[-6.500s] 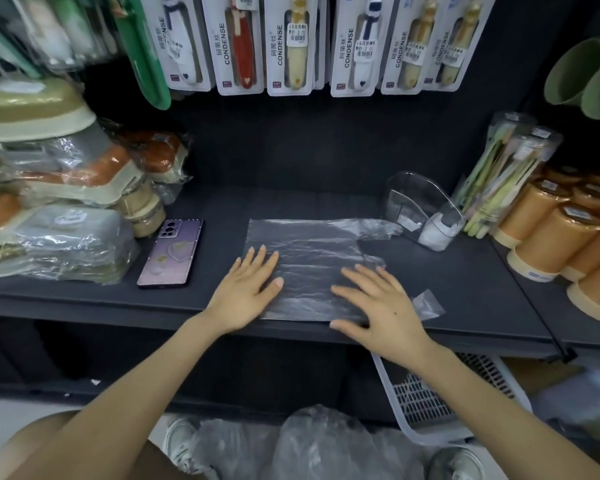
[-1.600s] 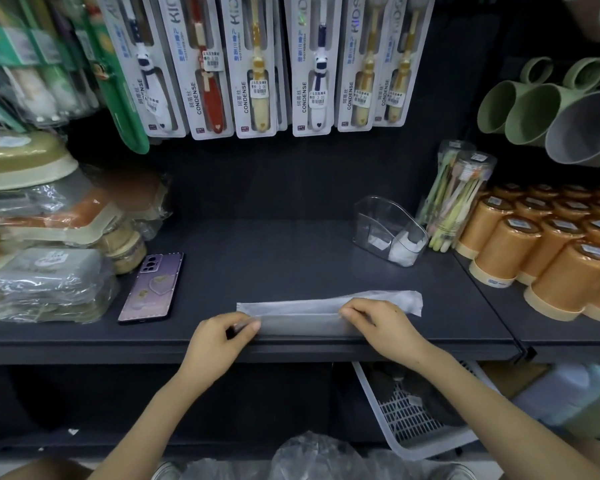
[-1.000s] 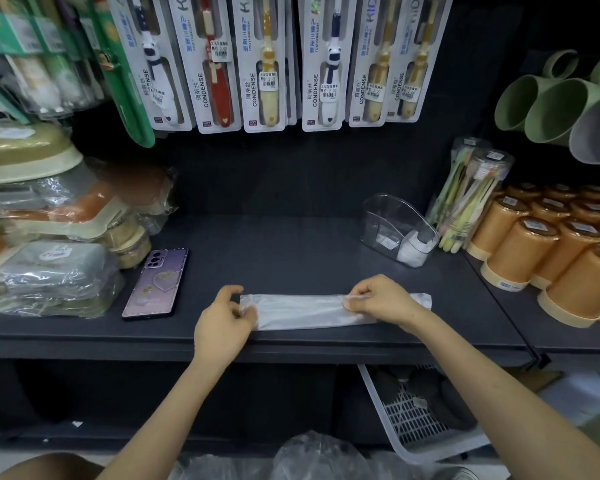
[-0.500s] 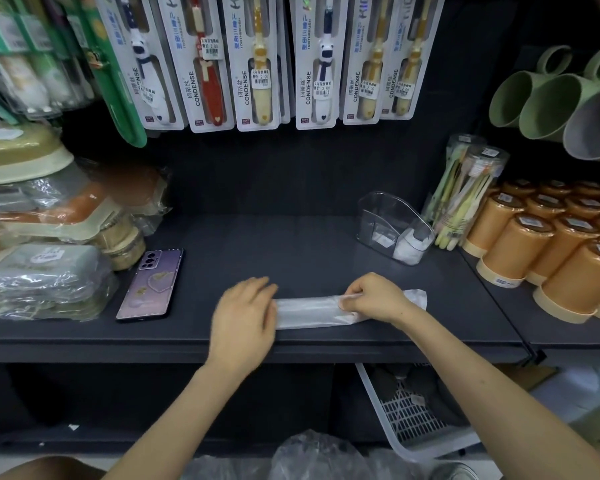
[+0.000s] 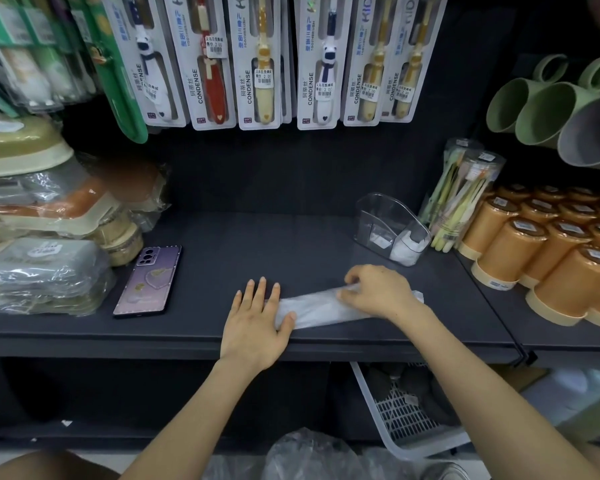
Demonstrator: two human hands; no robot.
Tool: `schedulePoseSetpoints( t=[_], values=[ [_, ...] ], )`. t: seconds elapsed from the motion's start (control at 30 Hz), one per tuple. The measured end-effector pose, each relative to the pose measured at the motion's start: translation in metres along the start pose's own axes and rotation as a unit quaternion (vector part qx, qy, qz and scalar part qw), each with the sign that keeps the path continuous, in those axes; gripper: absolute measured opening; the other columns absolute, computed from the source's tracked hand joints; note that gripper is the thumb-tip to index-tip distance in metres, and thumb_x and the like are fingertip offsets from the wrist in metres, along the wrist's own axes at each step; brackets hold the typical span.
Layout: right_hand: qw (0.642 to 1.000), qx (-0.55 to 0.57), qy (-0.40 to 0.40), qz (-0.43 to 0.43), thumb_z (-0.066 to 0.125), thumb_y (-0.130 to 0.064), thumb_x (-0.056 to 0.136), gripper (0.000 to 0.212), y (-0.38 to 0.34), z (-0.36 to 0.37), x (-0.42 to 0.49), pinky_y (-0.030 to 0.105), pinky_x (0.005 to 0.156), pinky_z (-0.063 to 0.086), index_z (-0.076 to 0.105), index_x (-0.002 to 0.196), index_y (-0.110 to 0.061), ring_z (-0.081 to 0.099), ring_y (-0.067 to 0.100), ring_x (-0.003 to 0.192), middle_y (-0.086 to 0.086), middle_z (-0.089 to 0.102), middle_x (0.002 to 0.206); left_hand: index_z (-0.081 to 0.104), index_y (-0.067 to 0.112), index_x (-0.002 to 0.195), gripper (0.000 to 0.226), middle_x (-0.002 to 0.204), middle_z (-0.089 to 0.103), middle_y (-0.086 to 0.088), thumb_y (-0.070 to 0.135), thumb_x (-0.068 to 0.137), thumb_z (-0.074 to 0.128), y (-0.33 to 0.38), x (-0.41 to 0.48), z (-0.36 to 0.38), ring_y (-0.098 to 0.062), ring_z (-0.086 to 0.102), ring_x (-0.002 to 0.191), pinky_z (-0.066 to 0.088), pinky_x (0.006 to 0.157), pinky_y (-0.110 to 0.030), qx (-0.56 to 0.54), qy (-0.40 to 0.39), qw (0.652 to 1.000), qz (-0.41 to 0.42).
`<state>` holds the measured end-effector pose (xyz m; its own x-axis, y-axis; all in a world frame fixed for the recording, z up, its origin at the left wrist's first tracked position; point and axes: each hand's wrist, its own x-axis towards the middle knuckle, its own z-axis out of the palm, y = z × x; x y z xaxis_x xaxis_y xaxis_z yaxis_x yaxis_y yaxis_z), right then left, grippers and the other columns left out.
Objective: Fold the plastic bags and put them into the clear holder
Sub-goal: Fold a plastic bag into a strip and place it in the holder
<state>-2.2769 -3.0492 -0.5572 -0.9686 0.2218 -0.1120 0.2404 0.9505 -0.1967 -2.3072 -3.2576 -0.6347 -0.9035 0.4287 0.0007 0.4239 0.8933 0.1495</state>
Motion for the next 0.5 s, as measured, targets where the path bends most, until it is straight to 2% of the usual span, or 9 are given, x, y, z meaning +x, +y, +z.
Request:
schedulePoseSetpoints(
  t=[0.07, 0.13, 0.17, 0.2, 0.27, 0.3, 0.37, 0.43, 0.5],
  values=[
    [0.989, -0.091, 0.107, -0.038, 0.053, -0.045, 0.091, 0.040, -0.022, 0.003, -0.008, 0.038, 0.100, 0.035, 0.058, 0.124, -0.024, 0.053, 0.025, 0.117, 0.001, 0.061, 0.123, 0.000, 0.021, 0.154, 0.099, 0.162, -0.007, -0.005, 0.066, 0.068, -0.020, 0.000, 0.000, 0.000, -0.020, -0.011, 0.148, -0.009, 0.119, -0.035, 0.001, -0.001, 1.000, -0.001],
    [0.966, -0.111, 0.210, -0.105, 0.057, -0.038, 0.091, 0.038, -0.045, 0.020, -0.011, 0.045, 0.108, 0.029, 0.062, 0.123, -0.018, 0.055, 0.029, 0.117, 0.007, 0.063, 0.122, 0.000, 0.022, 0.154, 0.099, 0.161, -0.008, -0.005, 0.067, 0.068, -0.019, 0.000, 0.000, 0.001, -0.020, -0.012, 0.148, -0.008, 0.119, -0.036, 0.004, 0.000, 1.000, 0.000],
    [0.960, -0.110, 0.219, -0.137, 0.059, -0.035, 0.090, 0.038, -0.052, 0.031, -0.011, 0.048, 0.111, 0.027, 0.063, 0.123, -0.015, 0.055, 0.031, 0.119, 0.010, 0.063, 0.124, -0.001, 0.023, 0.154, 0.099, 0.161, -0.008, -0.005, 0.068, 0.068, -0.019, 0.000, 0.000, 0.001, -0.020, -0.013, 0.148, -0.008, 0.119, -0.036, 0.004, -0.002, 1.000, 0.000],
    [0.961, -0.117, 0.191, -0.162, 0.054, -0.035, 0.093, 0.042, -0.055, 0.041, -0.011, 0.050, 0.114, 0.021, 0.058, 0.129, -0.015, 0.049, 0.031, 0.127, 0.012, 0.057, 0.133, -0.001, 0.023, 0.154, 0.099, 0.161, -0.009, -0.005, 0.068, 0.068, -0.019, 0.000, 0.001, 0.001, -0.020, -0.013, 0.148, -0.008, 0.119, -0.036, 0.003, -0.003, 1.000, 0.000],
    [0.977, -0.124, 0.066, -0.158, 0.025, -0.040, 0.100, 0.053, -0.051, 0.059, -0.009, 0.050, 0.117, 0.000, 0.033, 0.148, -0.020, 0.020, 0.027, 0.145, 0.010, 0.029, 0.156, -0.002, 0.023, 0.154, 0.098, 0.161, -0.009, -0.005, 0.068, 0.069, -0.018, -0.001, 0.001, 0.002, -0.020, -0.014, 0.148, -0.009, 0.119, -0.036, 0.001, -0.006, 1.000, -0.002],
    [0.984, -0.108, 0.021, -0.141, 0.011, -0.043, 0.100, 0.056, -0.044, 0.066, -0.009, 0.049, 0.117, -0.007, 0.021, 0.152, -0.025, 0.009, 0.023, 0.148, 0.006, 0.017, 0.160, -0.003, 0.024, 0.154, 0.096, 0.161, -0.009, -0.005, 0.068, 0.070, -0.017, -0.001, 0.001, 0.002, -0.019, -0.014, 0.148, -0.009, 0.119, -0.036, 0.000, -0.008, 1.000, -0.003],
    [0.992, -0.066, 0.002, -0.105, 0.005, -0.045, 0.101, 0.053, -0.024, 0.072, -0.008, 0.048, 0.117, -0.010, 0.010, 0.153, -0.033, -0.002, 0.018, 0.149, -0.002, 0.005, 0.162, -0.003, 0.024, 0.154, 0.085, 0.161, -0.010, -0.004, 0.069, 0.081, -0.007, -0.001, 0.001, 0.001, -0.019, -0.014, 0.148, -0.009, 0.120, -0.036, -0.002, -0.014, 1.000, -0.008],
    [0.996, -0.063, 0.001, -0.071, 0.003, -0.048, 0.100, 0.053, -0.001, 0.070, -0.008, 0.050, 0.118, -0.009, 0.007, 0.152, -0.037, -0.004, 0.016, 0.149, -0.005, 0.001, 0.162, -0.004, 0.024, 0.154, 0.072, 0.161, -0.011, -0.004, 0.063, 0.094, 0.008, 0.000, 0.000, -0.002, -0.020, -0.015, 0.148, -0.008, 0.120, -0.036, 0.001, -0.026, 1.000, -0.008],
    [0.997, -0.070, -0.002, -0.033, 0.005, -0.049, 0.101, 0.052, 0.025, 0.065, -0.009, 0.050, 0.118, -0.009, 0.006, 0.152, -0.038, -0.005, 0.015, 0.148, -0.007, 0.000, 0.162, -0.004, 0.024, 0.154, 0.069, 0.161, -0.011, -0.004, 0.061, 0.097, 0.012, -0.001, 0.000, -0.003, -0.020, -0.016, 0.147, -0.008, 0.121, -0.037, 0.002, -0.026, 1.000, -0.006]
  ],
)
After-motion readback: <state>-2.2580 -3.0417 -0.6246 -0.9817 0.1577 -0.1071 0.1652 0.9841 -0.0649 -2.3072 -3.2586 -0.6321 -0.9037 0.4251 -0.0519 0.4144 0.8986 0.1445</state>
